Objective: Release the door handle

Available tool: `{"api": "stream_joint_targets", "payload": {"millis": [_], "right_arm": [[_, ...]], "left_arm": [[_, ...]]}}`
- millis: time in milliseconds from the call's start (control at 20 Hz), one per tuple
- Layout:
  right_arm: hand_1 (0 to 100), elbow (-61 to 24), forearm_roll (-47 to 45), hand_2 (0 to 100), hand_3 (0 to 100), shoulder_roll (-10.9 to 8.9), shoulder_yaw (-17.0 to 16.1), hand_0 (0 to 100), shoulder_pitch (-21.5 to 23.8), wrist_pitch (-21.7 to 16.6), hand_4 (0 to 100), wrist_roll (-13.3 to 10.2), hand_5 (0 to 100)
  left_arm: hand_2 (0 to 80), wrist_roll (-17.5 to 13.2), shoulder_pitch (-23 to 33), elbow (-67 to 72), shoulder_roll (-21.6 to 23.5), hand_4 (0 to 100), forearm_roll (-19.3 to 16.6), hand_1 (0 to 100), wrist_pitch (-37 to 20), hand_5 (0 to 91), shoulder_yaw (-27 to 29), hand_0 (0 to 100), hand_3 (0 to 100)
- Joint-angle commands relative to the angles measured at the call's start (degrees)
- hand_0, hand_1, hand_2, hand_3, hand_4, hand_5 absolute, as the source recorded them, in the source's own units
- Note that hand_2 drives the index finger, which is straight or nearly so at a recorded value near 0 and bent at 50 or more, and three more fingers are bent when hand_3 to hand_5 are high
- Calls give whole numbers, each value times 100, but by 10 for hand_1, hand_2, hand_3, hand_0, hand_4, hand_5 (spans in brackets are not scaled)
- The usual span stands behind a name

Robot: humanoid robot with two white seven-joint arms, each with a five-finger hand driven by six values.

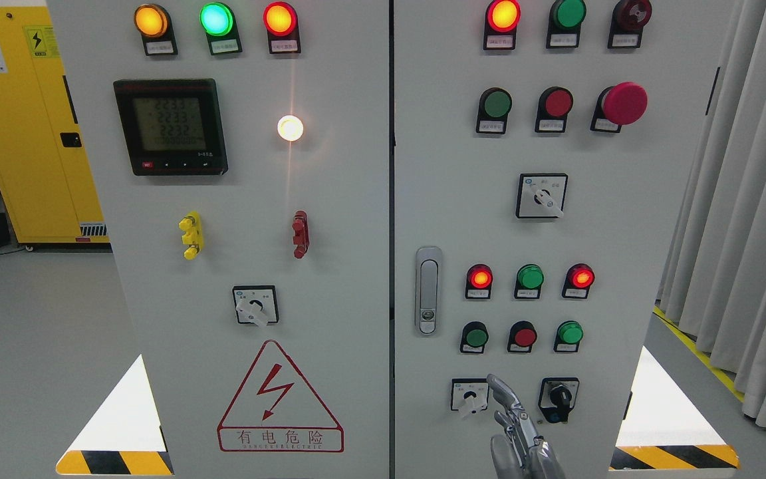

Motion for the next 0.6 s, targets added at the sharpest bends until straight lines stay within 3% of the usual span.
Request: {"api": "stream_joint_targets", "payload": {"millis": [0, 351, 451, 501, 551], "right_arm": [[49, -1, 2, 0, 0, 29, -17, 443, -7, 9, 0, -41, 0], [49, -1, -7, 0, 0, 29, -17, 426, -7, 26, 0, -49, 0], [106, -19, 10, 0, 60, 29, -8, 372, -15, 201, 38, -49, 0], [210, -45, 28, 0, 215, 21, 1, 320, -24, 255, 272, -49, 133], [310, -45, 89, 0, 405, 20, 10, 320, -76, 290, 474, -67, 366]], "left_arm": [[0, 2, 0, 0, 0, 0, 0, 556, 4, 0, 2, 120, 0], [0, 2, 0, 0, 0, 0, 0, 556, 4, 0, 2, 120, 0], [0, 2, -9, 0, 0, 0, 0, 556, 4, 0, 2, 120, 0], [0, 2, 0, 0, 0, 0, 0, 556, -5, 0, 2, 120, 0], [0, 2, 0, 0, 0, 0, 0, 556, 4, 0, 2, 120, 0]]}}
